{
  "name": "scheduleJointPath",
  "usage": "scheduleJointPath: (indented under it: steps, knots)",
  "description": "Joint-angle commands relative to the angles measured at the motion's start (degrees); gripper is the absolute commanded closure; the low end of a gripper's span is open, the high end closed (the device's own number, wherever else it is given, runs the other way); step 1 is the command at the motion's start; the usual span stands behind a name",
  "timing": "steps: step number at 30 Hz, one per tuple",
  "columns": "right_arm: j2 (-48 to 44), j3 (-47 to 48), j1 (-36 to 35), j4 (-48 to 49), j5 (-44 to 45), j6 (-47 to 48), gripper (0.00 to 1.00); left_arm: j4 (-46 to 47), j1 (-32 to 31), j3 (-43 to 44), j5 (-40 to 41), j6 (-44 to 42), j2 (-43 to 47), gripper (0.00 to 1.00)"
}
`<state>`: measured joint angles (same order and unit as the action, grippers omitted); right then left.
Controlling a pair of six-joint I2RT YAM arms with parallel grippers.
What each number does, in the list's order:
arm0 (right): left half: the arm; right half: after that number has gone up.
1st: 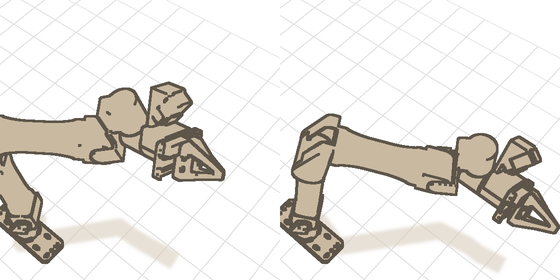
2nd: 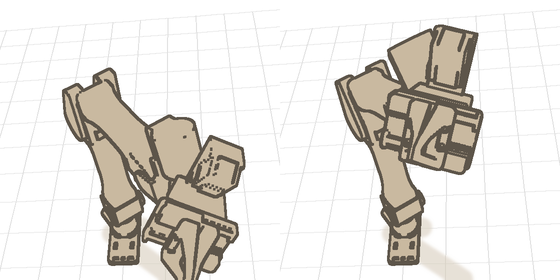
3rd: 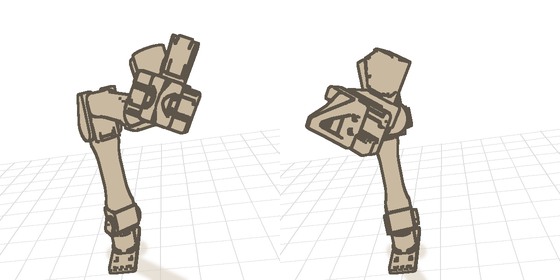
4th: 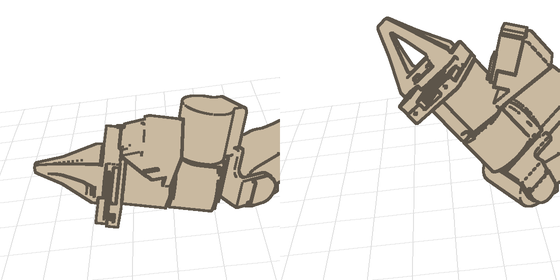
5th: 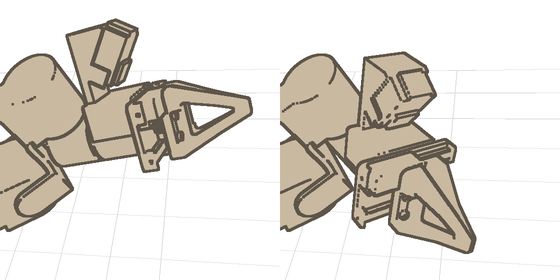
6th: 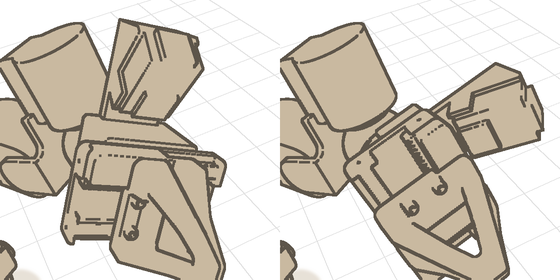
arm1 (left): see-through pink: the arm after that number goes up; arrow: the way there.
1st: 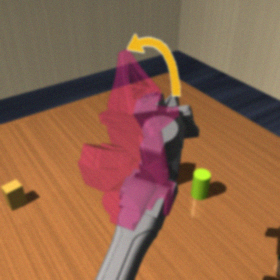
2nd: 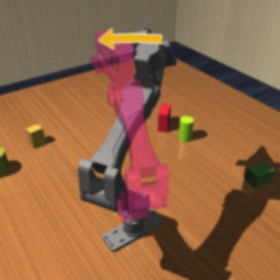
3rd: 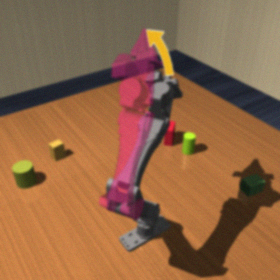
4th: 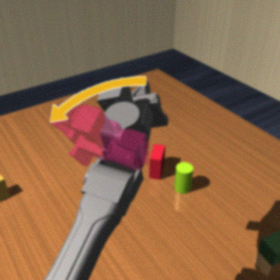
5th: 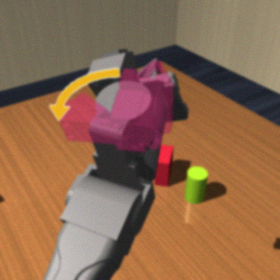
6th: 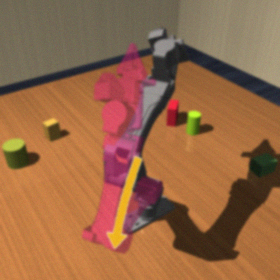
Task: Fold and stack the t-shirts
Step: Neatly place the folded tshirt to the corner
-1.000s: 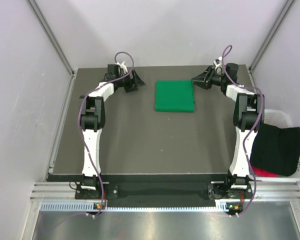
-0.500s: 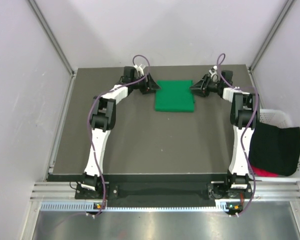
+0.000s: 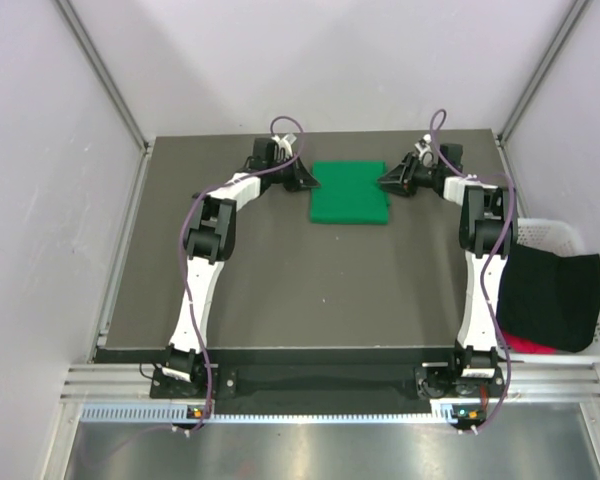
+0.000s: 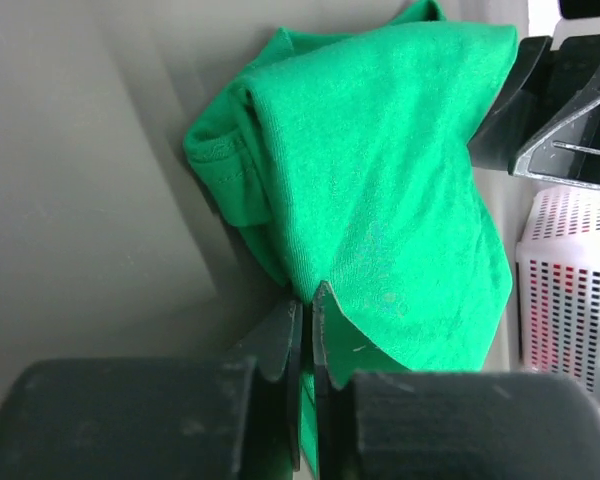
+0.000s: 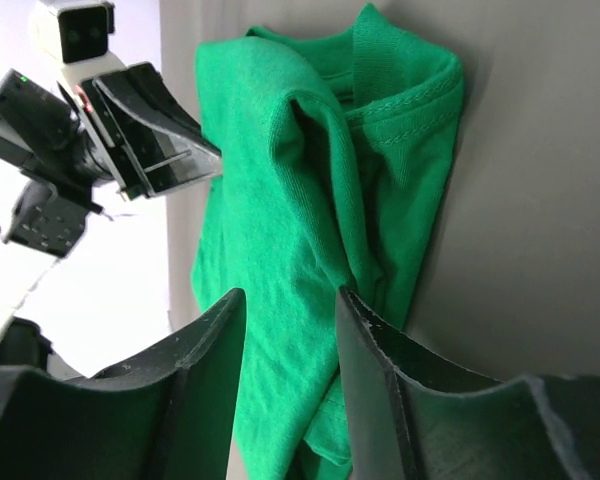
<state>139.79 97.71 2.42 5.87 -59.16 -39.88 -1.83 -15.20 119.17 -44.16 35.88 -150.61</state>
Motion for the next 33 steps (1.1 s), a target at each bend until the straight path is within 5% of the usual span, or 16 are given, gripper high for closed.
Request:
scheduleJointPath:
  steps: [1,5,14,25,33]
  knots:
    - [-2.92,1.52,-0.48,0.29,-0.26,5.4,0.59,-3.97,-0.44,0.27,1.98,-3.18,-0.57,1.0]
    - [-11.53,-3.39,0.39,-2.52,-0.78,13.93,0.59,-7.83,0.52,-1.84,2.15,-9.57,3.12,1.0]
    - [-32.63,-11.48,3.65,-26.16,2.81,45.75,0.58,-35.43,8.16,0.45,7.85,-31.12,8.92,1.0]
    - [-45.73,-19.84,4.88,-30.91,4.57,51.12,0.58,-49.66,16.95,-6.41,17.86,-47.73,20.16,1.0]
    - [-52.06,-22.21,4.79,-34.96,5.1,52.97,0.58,-56.62,20.38,-24.5,21.83,-59.86,33.51,1.0]
